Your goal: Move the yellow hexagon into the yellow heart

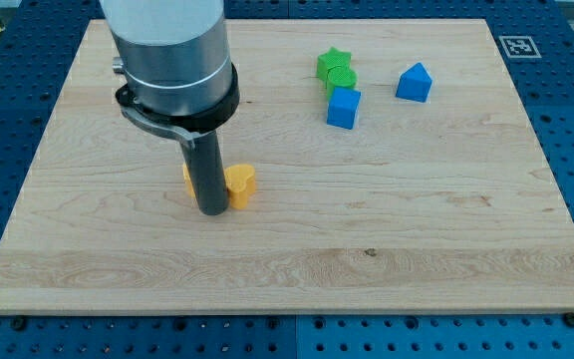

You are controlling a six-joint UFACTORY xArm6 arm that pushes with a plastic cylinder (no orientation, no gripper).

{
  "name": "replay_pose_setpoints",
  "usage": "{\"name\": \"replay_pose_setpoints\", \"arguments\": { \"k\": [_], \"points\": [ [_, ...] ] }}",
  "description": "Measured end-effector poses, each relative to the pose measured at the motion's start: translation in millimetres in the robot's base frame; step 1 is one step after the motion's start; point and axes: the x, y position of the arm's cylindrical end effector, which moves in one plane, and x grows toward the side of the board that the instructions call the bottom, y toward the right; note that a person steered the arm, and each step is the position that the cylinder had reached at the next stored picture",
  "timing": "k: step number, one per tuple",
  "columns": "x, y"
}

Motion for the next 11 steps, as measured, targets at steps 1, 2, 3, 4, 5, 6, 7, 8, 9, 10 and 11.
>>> {"name": "replay_pose_setpoints", "arguments": {
  "k": [1,2,3,4,5,6,7,8,9,10,11],
  "points": [
    [-1,0],
    [6,-9],
    [12,-35],
    [0,-58],
    [-19,-64],
    [-37,-63],
    [-40,-57],
    [-28,-43],
    [-14,-17],
    [-13,15],
    [-13,45]
  ]
}}
